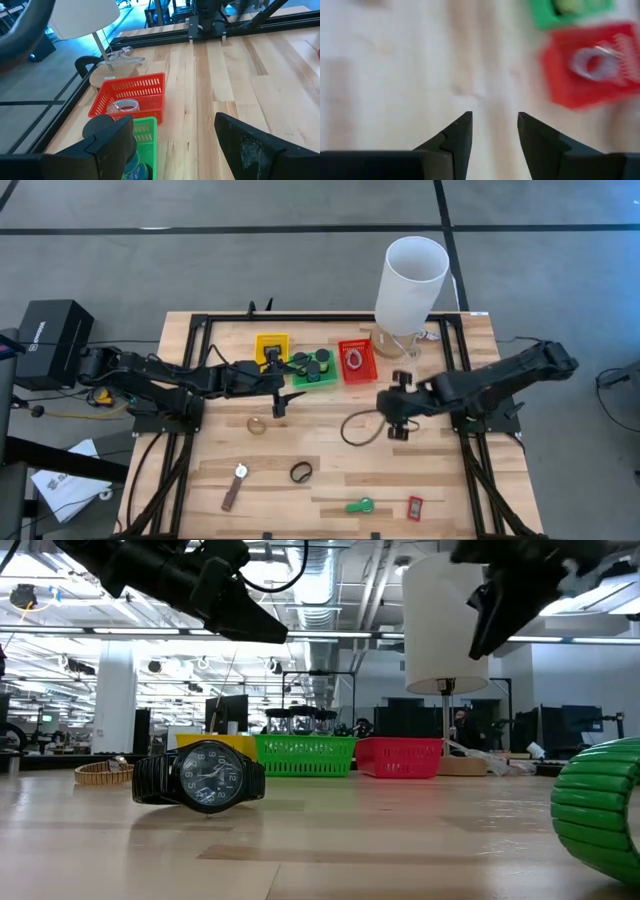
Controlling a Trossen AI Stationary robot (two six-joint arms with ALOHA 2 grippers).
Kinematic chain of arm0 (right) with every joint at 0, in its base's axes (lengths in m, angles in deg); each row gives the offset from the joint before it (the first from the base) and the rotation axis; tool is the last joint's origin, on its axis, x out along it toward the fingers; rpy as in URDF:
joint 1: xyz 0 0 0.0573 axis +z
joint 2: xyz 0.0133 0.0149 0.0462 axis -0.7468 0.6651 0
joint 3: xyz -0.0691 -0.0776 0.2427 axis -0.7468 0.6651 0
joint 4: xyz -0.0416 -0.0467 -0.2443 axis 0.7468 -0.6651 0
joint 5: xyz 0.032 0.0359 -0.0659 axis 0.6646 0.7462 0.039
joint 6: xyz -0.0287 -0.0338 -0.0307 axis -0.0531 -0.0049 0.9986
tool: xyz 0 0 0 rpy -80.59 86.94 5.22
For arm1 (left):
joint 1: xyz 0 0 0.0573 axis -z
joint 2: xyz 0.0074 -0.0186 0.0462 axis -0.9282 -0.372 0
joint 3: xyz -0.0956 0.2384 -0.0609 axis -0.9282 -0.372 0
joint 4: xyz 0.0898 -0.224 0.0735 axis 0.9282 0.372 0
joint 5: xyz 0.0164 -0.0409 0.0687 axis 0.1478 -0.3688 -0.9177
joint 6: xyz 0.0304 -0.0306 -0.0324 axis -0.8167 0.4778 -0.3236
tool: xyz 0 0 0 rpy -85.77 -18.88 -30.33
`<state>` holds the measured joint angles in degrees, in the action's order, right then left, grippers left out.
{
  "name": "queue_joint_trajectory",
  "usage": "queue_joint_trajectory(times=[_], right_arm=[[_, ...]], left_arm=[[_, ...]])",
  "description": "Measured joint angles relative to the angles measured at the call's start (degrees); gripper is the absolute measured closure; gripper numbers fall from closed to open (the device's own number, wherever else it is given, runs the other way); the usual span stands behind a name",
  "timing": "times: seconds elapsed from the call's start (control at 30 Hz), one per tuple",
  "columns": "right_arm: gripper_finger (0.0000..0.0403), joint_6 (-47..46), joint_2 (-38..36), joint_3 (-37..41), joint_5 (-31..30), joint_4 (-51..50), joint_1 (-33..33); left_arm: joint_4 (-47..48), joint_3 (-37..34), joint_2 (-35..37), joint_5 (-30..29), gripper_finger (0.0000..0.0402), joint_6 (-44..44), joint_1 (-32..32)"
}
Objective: Pick & Place Office items
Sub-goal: Put the green wrist watch into the red basket
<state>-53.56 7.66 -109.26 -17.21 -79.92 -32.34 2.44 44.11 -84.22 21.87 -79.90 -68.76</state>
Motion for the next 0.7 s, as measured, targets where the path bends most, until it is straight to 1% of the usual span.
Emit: queue_joint_trajectory(times=[0.1, 0.2, 0.3, 0.43, 0.57, 0.7], right_arm=[[0.0255, -0.7, -2.9, 5.6, 2.8, 11.8, 3.5], [0.0255, -0.7, -3.8, 10.7, 3.6, 23.0, 6.1], [0.0255, -0.1, -3.0, 14.0, 6.4, 30.3, 7.7], [0.0255, -0.2, 0.9, 15.1, 7.4, 32.8, 8.5], [0.0255, -0.5, 5.9, 15.1, 7.8, 32.9, 7.4], [0.0255, 0.0, 10.5, 15.0, 12.7, 34.7, 5.7]], left_arm=[[-0.1, 0.0, 0.0, 0.0, 0.0128, 1.5, 0.0], [-0.1, 0.0, 0.0, 0.0, 0.0128, 3.1, 0.0], [-0.2, 0.0, 0.0, 0.0, 0.0128, 4.5, 0.0], [-0.3, 0.0, 0.0, 0.0, 0.0128, 4.6, 0.0], [-0.3, 0.0, 0.0, 0.0, 0.0128, 4.2, 0.0], [-0.3, 0.0, 0.0, 0.0, 0.0128, 4.2, 0.0]])
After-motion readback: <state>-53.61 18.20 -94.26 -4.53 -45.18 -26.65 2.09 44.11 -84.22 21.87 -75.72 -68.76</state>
